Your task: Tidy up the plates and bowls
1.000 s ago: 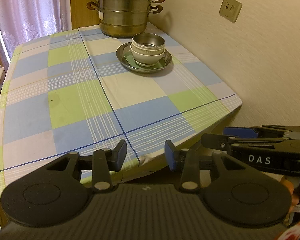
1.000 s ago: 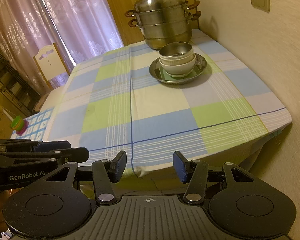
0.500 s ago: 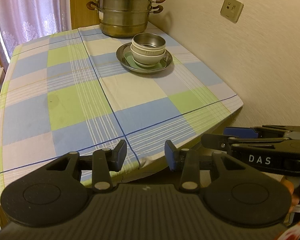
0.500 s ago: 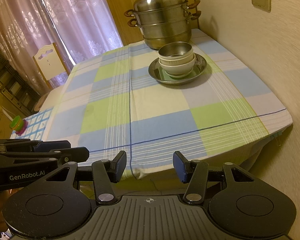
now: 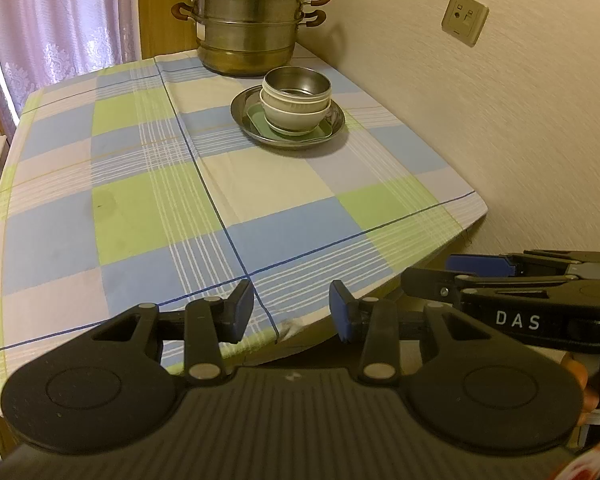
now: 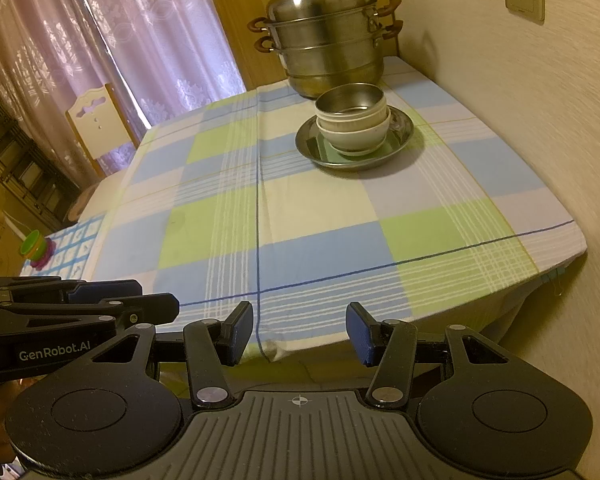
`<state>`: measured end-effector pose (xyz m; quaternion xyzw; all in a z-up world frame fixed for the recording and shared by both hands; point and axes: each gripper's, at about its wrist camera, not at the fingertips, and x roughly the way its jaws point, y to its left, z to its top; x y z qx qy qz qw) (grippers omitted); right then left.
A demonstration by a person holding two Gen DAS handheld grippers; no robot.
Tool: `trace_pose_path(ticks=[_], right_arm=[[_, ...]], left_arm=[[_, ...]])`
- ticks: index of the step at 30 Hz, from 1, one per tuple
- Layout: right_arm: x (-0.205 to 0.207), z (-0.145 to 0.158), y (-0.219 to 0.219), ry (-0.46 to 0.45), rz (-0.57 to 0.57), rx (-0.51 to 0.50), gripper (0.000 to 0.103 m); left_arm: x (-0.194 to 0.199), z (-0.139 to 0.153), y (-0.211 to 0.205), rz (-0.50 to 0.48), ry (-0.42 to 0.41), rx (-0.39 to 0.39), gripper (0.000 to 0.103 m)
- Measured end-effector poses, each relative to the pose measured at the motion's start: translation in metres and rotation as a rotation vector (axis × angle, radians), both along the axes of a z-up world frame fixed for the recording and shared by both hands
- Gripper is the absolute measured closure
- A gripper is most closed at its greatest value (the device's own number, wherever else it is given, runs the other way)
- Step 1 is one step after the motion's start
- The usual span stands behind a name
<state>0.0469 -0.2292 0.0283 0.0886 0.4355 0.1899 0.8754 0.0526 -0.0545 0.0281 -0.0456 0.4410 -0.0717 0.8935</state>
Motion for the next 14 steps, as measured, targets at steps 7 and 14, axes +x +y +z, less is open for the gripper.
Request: trace_pose_path(ticks=[7, 14], right_arm=[[0.0, 0.0, 0.0, 0.0, 0.0, -0.001, 0.051], [0.007, -0.001, -0.004, -0.001, 0.004, -0.002, 0.051]], left_arm=[[0.003, 0.0, -0.002, 0.0, -0.002, 0.0, 0.065], [0.014, 0.0, -0.007, 0.01, 0.0, 0.0, 0.065]])
